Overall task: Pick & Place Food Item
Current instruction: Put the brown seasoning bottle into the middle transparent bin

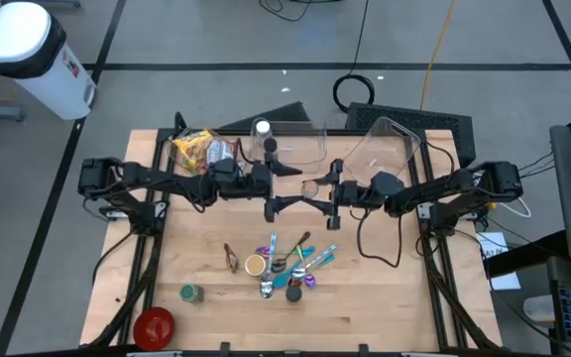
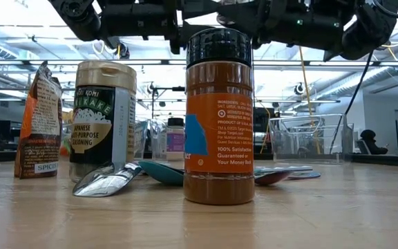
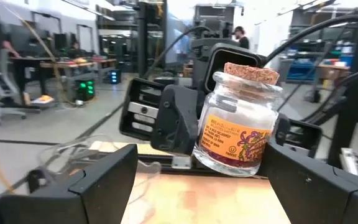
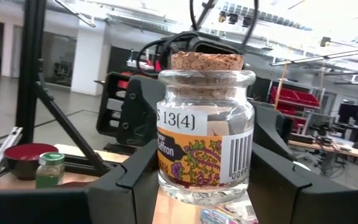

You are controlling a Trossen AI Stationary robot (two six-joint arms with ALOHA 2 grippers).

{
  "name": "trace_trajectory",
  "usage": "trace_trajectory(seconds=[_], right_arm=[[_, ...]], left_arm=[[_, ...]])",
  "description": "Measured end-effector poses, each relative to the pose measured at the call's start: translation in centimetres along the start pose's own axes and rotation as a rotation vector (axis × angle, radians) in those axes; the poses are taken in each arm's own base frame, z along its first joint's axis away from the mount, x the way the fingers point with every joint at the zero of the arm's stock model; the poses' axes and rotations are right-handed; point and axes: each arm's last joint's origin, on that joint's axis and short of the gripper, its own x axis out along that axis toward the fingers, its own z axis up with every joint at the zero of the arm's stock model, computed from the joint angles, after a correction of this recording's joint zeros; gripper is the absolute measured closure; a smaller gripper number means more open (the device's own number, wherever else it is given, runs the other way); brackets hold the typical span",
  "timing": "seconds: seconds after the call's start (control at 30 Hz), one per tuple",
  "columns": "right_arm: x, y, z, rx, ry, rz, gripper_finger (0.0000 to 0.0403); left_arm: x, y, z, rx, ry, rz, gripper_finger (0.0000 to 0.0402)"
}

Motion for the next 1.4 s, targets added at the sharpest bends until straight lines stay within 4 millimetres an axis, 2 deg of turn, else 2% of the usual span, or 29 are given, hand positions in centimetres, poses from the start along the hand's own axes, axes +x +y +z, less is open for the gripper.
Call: trace_trajectory(seconds=[0.2, 0.3, 0.43, 0.53, 0.83, 1.03, 1.4], right_arm=[[0.0, -0.1, -0.2, -0.004, 0.016, -0.004, 0.022], [0.0, 0.0, -1.1, -0.007, 0.085, 0.001, 0.0218], [0.0, -0.4, -0.3, -0.001, 0.026, -0.004, 0.0218], [0.0, -0.5, -0.9, 0.004, 0.062, -0.005, 0.0219], [0.0, -0.5, -0.6, 0.004, 0.041, -0.006, 0.0219], [0.0, -0.5, -0.6, 0.004, 0.04, -0.005, 0.0213], [0.0, -0.5, -0.5, 0.004, 0.035, -0.007, 0.0214]], left_arm=[[-0.5, -0.1, 1.1, -0.022, -0.008, 0.028, 0.005], [-0.8, -0.2, 2.2, -0.037, -0.053, 0.022, 0.005], [-0.8, -0.4, 1.9, -0.009, -0.03, 0.016, 0.005], [-0.8, -0.7, 2.2, -0.02, -0.052, 0.004, 0.005], [-0.8, -0.9, 2.0, -0.115, -0.042, -0.005, 0.005], [-0.6, -0.8, 2.0, -0.134, -0.013, 0.062, 0.0038], [-0.6, -0.7, 1.2, -0.015, 0.08, 0.103, 0.0007]])
